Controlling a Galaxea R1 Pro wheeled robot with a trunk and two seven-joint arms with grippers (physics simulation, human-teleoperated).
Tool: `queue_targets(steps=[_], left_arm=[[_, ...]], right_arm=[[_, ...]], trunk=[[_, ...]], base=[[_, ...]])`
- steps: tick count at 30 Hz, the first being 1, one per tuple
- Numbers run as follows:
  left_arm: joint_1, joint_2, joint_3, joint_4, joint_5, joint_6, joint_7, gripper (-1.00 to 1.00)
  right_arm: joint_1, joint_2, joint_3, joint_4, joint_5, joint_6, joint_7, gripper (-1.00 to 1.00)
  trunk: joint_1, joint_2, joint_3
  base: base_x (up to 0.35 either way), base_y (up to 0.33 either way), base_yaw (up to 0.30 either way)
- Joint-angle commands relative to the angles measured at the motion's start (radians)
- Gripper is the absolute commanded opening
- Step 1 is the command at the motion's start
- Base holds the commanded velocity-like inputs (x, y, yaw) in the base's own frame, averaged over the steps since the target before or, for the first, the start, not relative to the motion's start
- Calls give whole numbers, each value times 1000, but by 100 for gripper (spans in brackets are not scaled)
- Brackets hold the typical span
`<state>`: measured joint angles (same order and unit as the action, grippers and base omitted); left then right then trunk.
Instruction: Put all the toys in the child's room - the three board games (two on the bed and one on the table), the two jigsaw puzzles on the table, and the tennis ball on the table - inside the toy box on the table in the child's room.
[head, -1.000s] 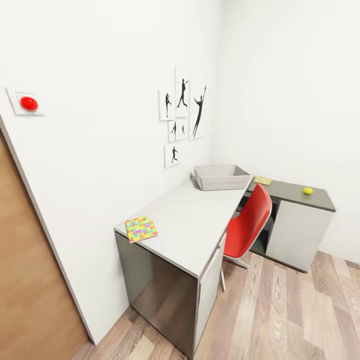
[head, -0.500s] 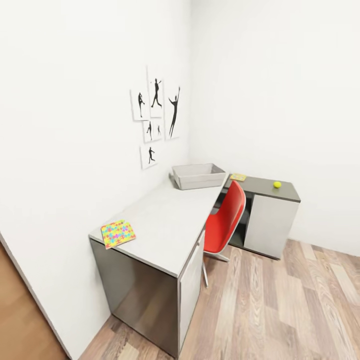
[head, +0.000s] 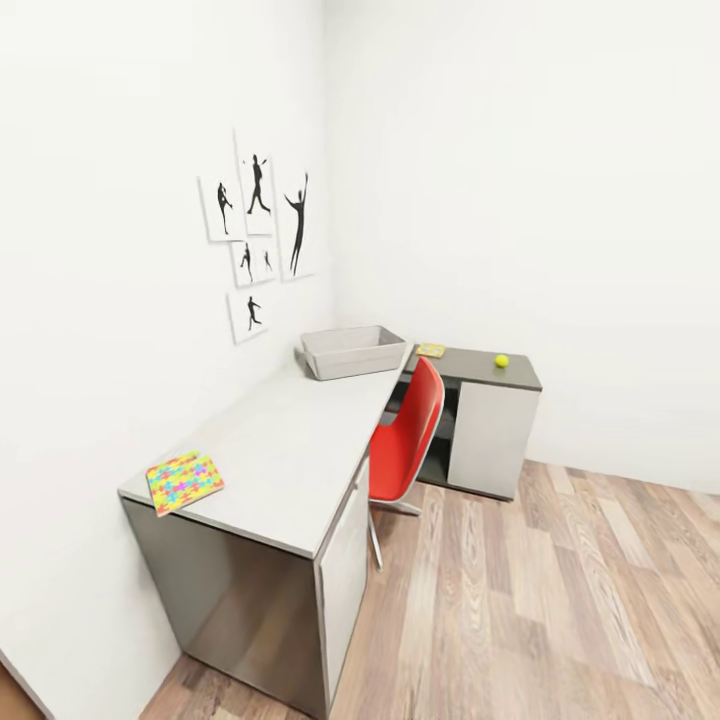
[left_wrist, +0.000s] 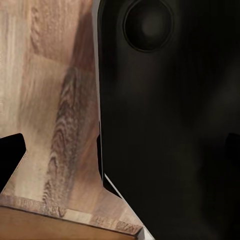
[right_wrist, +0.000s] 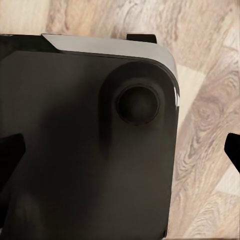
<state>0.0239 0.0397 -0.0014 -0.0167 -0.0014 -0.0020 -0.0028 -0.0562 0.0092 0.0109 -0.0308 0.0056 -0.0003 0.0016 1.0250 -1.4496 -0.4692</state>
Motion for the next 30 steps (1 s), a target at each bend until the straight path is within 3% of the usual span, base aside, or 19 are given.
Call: queue_targets(steps=[1, 30], left_arm=[[1, 0, 0, -2, 0, 0, 0, 100], [1, -4, -1, -2, 2, 0, 0, 100]], right_arm=[[-1, 0, 1, 0, 1, 0, 0, 100], [-1, 0, 0, 0, 1, -1, 1, 100]], trunk=[[0, 0, -1], [0, 0, -1]], base=[[0, 0, -285], [0, 0, -286]])
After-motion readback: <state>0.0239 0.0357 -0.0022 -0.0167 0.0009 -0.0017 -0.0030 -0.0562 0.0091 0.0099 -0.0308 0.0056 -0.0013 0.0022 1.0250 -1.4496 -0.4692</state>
